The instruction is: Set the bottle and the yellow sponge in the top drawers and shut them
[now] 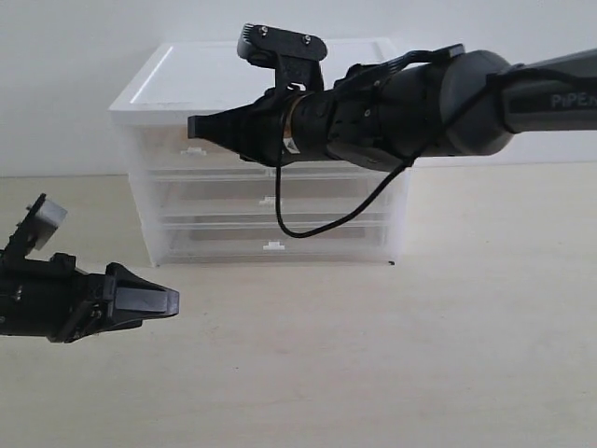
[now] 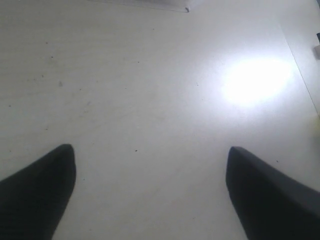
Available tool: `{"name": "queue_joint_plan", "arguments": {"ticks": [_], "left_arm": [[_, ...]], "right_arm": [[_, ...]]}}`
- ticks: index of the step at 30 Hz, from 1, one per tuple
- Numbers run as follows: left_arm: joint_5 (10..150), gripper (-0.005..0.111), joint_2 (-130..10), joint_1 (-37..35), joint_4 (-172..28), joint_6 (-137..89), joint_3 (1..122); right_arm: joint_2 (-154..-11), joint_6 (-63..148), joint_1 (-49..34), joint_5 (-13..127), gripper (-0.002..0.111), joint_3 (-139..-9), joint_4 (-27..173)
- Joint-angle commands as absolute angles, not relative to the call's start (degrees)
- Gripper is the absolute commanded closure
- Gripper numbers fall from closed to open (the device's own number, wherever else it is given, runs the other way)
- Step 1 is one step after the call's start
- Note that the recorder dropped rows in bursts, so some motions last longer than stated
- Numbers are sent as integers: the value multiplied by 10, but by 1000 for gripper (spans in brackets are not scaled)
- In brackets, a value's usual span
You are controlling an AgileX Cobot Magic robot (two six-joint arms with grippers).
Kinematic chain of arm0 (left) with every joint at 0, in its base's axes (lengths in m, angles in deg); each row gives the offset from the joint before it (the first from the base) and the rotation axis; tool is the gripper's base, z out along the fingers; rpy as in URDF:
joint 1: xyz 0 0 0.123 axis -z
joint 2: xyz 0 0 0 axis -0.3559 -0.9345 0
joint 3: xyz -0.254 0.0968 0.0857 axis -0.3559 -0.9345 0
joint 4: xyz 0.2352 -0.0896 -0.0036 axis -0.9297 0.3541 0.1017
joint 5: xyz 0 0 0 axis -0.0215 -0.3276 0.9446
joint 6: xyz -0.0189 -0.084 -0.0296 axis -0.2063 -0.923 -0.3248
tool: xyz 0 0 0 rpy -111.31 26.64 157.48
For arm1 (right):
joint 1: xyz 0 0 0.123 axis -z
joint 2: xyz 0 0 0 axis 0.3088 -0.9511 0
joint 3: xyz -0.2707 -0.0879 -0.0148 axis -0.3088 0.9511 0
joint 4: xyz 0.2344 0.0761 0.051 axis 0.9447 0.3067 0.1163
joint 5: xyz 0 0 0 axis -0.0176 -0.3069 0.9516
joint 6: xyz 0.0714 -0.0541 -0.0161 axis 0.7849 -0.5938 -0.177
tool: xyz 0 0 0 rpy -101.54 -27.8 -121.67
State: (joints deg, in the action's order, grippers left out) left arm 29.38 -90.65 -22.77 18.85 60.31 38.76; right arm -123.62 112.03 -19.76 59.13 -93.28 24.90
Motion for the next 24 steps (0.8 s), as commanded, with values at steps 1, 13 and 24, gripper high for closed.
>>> {"name": "queue_joint_plan", "arguments": {"ticks": [1, 13, 24], "left_arm": [[258, 50, -908, -230, 193, 609, 383], [104, 103, -894, -230, 193, 659, 336], [107, 103, -721, -230, 237, 657, 232]], "right_arm": [[-1160, 1112, -193, 597, 108, -863, 248], [-877, 1045, -192, 709, 108, -571, 270], [-724, 1023, -192, 682, 108, -449, 265]]}}
